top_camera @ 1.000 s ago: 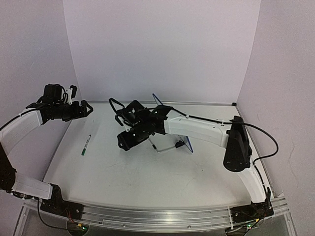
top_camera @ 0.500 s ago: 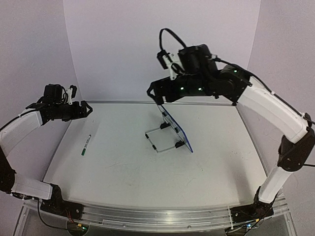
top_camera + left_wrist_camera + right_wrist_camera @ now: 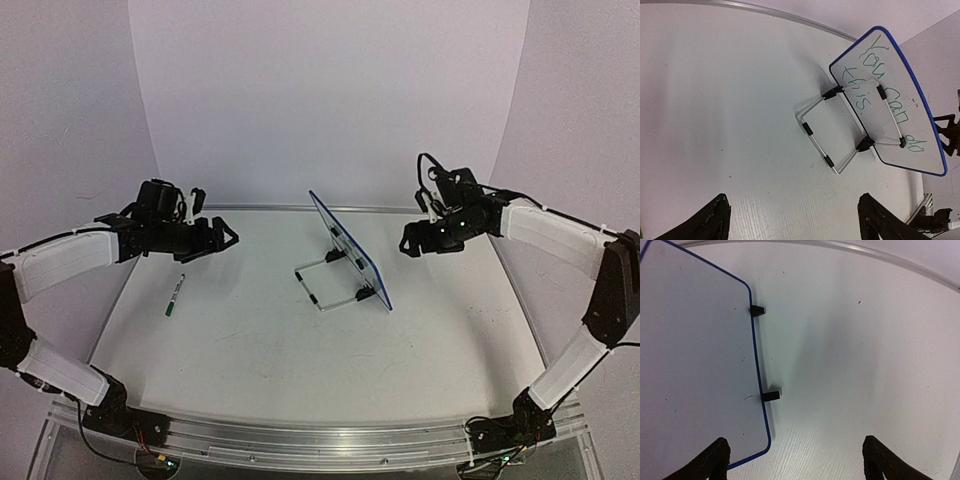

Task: Write a sentence on the whiteboard
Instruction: Move the whiteboard stand to the corner of the board, then adjust the whiteboard at the center of the board.

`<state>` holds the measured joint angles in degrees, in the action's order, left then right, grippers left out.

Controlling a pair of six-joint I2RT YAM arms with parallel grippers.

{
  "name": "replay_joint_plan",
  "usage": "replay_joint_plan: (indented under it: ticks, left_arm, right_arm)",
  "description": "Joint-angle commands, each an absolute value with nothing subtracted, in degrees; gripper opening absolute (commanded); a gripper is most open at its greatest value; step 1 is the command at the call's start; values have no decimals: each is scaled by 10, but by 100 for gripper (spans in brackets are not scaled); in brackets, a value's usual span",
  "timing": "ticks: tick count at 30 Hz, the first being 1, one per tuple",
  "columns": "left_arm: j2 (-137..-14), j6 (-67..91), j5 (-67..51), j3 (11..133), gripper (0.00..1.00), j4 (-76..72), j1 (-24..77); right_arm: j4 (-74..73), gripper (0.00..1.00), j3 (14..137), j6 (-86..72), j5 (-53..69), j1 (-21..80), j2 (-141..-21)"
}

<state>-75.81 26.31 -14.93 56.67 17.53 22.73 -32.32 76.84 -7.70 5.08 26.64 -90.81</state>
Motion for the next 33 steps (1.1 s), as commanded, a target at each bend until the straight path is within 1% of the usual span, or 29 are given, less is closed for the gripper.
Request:
replay_joint_plan:
  ticks: [1,3,7,11,18,26,33]
  left_arm:
    - [-828,340,-151,566,86,87,277]
    - [-868,357,-160,570,85,59,290]
    - [-946,396,-197,580,81,-5,305]
    - [-1003,406,-214,604,79,-33,314]
    - [-1074,412,-246,636,77,-65,316]
    - [-1100,387,-249,667,77,-52,316]
    - [-1072,353,-202,669,77,-21,313]
  right_arm:
    - [-214,87,705,-78,151,260,-937]
    - [-187,86,683,-78,177,259,-955]
    - [-165,81,663,-79,213,261,-995]
    - [-153,81,642,-82,234,263,-995]
    - [-148,80,623,-90,252,284,-997]
    - [-140,80,624,-113,252,335,-993]
    - [-136,80,634,-126,242,392,-998]
